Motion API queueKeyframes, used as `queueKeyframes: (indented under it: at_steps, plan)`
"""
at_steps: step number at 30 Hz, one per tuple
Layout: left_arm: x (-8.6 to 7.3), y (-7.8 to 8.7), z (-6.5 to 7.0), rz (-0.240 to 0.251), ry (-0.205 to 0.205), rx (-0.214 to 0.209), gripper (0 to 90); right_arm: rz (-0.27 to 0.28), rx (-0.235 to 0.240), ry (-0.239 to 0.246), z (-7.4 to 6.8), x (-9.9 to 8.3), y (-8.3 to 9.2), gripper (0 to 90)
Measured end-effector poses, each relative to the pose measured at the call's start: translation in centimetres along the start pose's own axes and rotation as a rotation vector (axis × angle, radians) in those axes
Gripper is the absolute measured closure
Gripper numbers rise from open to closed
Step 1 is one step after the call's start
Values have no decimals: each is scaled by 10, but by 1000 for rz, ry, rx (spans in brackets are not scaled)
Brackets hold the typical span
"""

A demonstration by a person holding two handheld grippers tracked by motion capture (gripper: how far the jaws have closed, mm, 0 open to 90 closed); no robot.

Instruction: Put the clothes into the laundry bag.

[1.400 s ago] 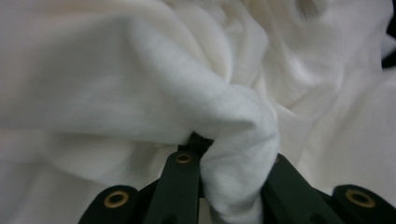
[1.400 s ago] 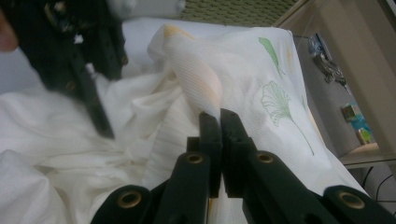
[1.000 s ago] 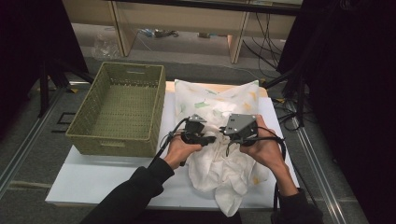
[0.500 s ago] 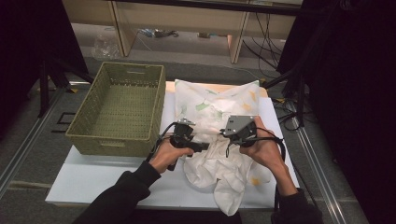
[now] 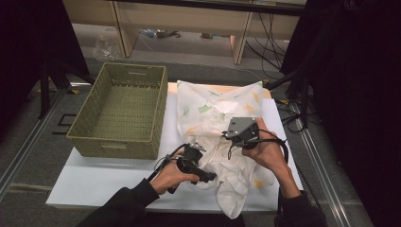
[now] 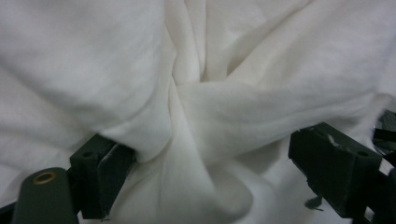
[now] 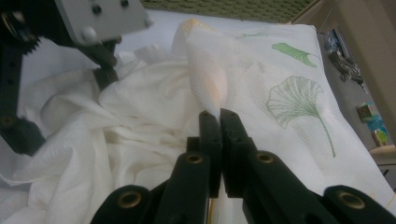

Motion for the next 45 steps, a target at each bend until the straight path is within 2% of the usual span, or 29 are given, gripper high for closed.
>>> queueKeyframes:
  at_steps: [1, 2, 4, 5, 6, 7, 9, 10, 11, 12, 13, 15, 16, 17, 18, 19, 21, 23, 25, 28, 30, 32, 33, 34, 37, 39, 41, 44, 45]
  plan:
    - [1, -2, -1, -20, -17, -6, 160, -7, 1, -5, 0, -1, 0, 898]
    - [6, -6, -2, 10, -13, -4, 226, -1, -1, -2, -1, -1, -2, 898]
    - [15, -7, -8, 48, 9, -19, 474, -6, 3, 0, -2, -4, -4, 898]
    - [20, -6, -13, 78, -2, -27, 609, -9, 5, -3, -2, -5, -4, 897]
    - [25, -6, -14, 100, 7, -36, 707, -12, 7, -7, -2, -6, -5, 898]
    - [28, -6, -14, 113, 19, -35, 760, -12, 13, -8, -2, -6, -5, 897]
    - [34, -3, -15, 115, -7, -28, 806, -11, 4, -7, -1, -6, -4, 898]
    - [38, -1, -16, 116, -14, -21, 814, 6, 13, 20, 0, -5, -4, 898]
    - [42, 2, -18, 115, -20, -18, 815, -3, 4, -13, 0, -6, -2, 899]
    - [49, 5, -19, 140, -3, -13, 817, 10, 11, 19, 1, -4, -3, 899]
    - [56, 10, -21, 158, 9, -7, 819, 10, 14, 19, 1, -4, -2, 899]
    - [70, 18, -28, 186, -3, 34, 822, 4, 19, 24, 1, -5, 0, 899]
    - [75, 20, -31, 190, -4, 46, 822, -10, 14, -7, 0, -7, 1, 899]
    - [80, 20, -35, 195, -7, 62, 823, -10, 14, -10, 0, -7, 2, 899]
    - [83, 19, -39, 201, -7, 79, 823, 5, 21, 24, 1, -5, 2, 899]
    - [85, 17, -43, 191, -1, 82, 822, -9, 9, -3, 0, -6, 4, 899]
    - [87, 11, -51, 172, 6, 111, 821, -11, 18, -6, -2, -6, 4, 899]
    - [87, 4, -59, 174, 23, 126, 820, -17, 20, -3, -3, -6, 3, 899]
    - [84, -5, -71, 165, 26, 164, 816, -21, 27, -4, -3, -8, 3, 900]
    - [77, -17, -86, 160, 85, 184, 798, -32, 35, -5, -4, -11, 2, 899]
    - [75, -14, -82, 154, 67, 173, 773, -37, 38, -4, -4, -13, 0, 899]
    - [73, -7, -74, 138, 38, 155, 704, -35, 42, -10, -4, -14, 1, 899]
    - [72, -3, -70, 133, 31, 147, 658, -36, 40, -16, -3, -15, 1, 899]
    - [70, 1, -66, 135, 39, 147, 605, -19, 46, 14, -1, -14, 0, 899]
    - [63, 12, -53, 97, 3, 136, 416, -16, 41, 11, 0, -13, 1, 899]
    - [59, 21, -42, 97, -8, 139, 334, -16, 41, 7, 0, -14, 1, 899]
    - [52, 28, -30, 87, -22, 107, 289, -14, 38, 4, 1, -14, 1, 899]
    - [38, 30, -15, 9, -77, 66, 234, -17, 40, 2, 1, -15, 0, 898]
    - [33, 32, -16, -35, -129, 68, 227, -16, 42, -4, 0, -15, -1, 898]
Point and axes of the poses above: each handheld gripper's, and its own axes: y roughly backward along the jaws, x roughly out of its top, z roughly to its right, the point moved 7 cm from there along -y, roughly forward along the jaws, and after that the axes turned 4 degrees about -y, right-handed, at the moved point
